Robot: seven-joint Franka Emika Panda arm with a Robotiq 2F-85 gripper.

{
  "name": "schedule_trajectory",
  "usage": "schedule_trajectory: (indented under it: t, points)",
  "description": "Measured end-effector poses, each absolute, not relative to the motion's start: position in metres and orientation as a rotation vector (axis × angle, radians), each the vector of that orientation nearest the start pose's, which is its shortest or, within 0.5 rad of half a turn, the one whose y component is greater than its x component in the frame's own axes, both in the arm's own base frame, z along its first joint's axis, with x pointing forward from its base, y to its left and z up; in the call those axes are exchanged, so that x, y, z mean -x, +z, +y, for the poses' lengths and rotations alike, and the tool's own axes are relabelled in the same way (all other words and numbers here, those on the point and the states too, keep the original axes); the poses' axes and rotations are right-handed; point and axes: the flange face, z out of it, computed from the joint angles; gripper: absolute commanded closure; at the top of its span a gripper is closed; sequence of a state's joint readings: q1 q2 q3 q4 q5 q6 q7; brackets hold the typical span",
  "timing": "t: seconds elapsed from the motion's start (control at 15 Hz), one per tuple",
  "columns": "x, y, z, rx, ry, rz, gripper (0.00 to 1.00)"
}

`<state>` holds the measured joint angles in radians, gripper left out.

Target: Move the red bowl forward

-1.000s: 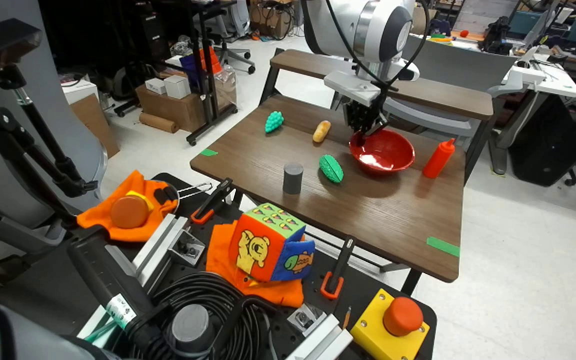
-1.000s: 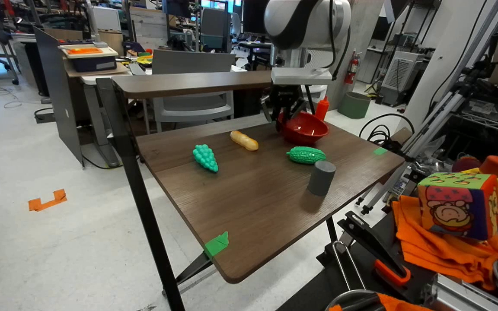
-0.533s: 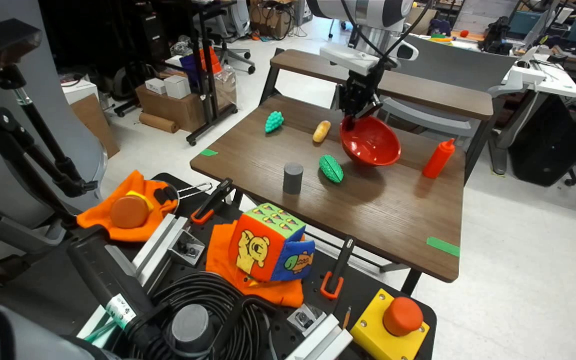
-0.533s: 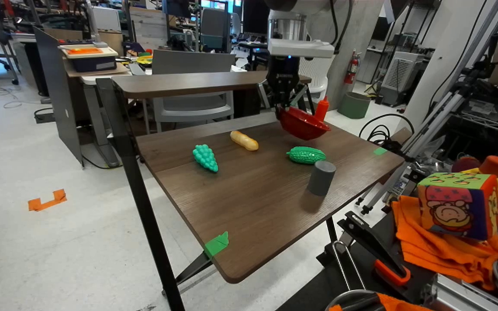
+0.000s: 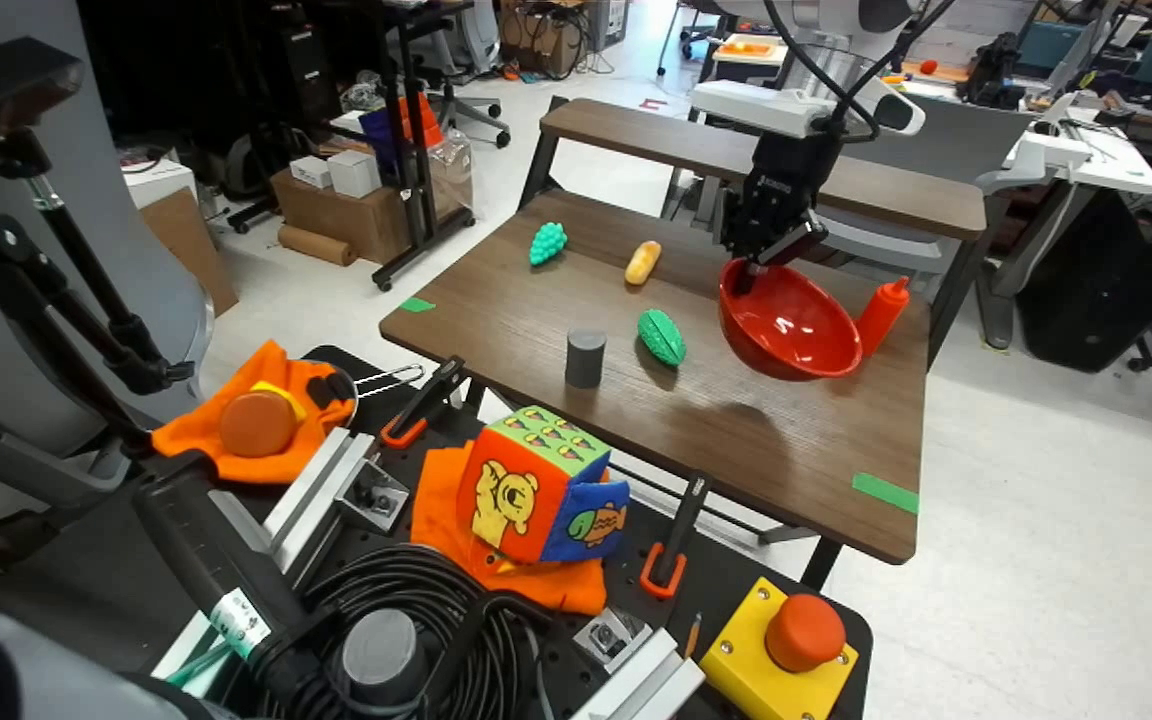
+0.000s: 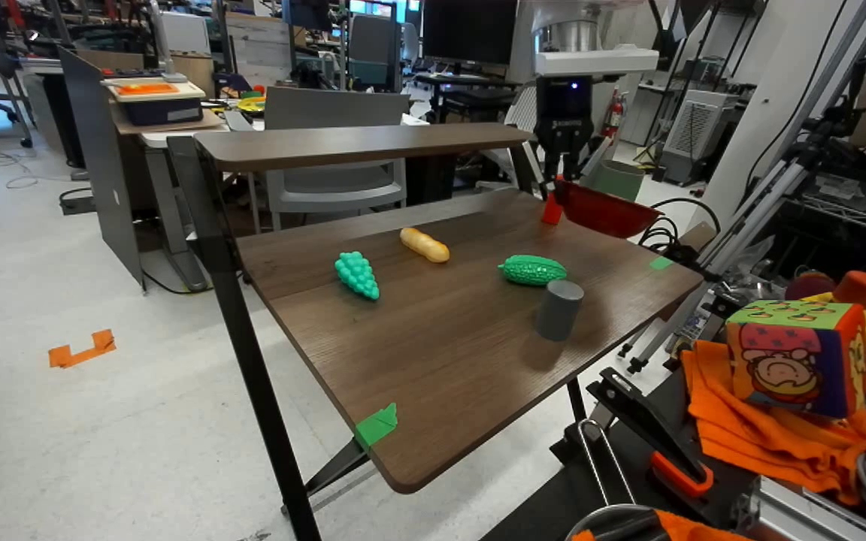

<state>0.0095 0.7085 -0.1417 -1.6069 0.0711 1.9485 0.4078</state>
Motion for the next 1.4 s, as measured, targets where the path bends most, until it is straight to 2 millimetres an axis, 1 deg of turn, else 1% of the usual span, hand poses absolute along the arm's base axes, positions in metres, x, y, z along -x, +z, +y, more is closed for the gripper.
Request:
schedule_trajectory:
  t: [0.27, 0.4, 0.47, 0.6, 0.73, 0.93, 1.07, 1.13, 1.2, 1.27, 1.33, 1.4]
  points:
    - [-0.628, 0.185, -0.136, 3.003, 0.595, 1.062, 0.98]
    - [-0.623, 0.181, -0.158, 2.982, 0.596, 1.134, 0.98]
    - [-0.621, 0.177, -0.164, 2.977, 0.596, 1.158, 0.98]
    - [-0.620, 0.168, -0.171, 2.979, 0.575, 1.190, 0.98]
    - [-0.623, 0.156, -0.172, 2.986, 0.529, 1.212, 0.98]
    - [-0.628, 0.136, -0.172, 2.999, 0.446, 1.238, 0.98]
    - [-0.628, 0.124, -0.170, 3.008, 0.425, 1.252, 0.98]
    - [-0.628, 0.122, -0.169, 3.016, 0.426, 1.258, 0.98]
    - [-0.629, 0.121, -0.168, 3.026, 0.425, 1.256, 0.67]
    - [-0.629, 0.122, -0.166, 3.036, 0.424, 1.248, 0.66]
    - [-0.629, 0.122, -0.165, 3.045, 0.425, 1.237, 0.60]
    - [-0.628, 0.122, -0.163, 3.053, 0.428, 1.218, 0.52]
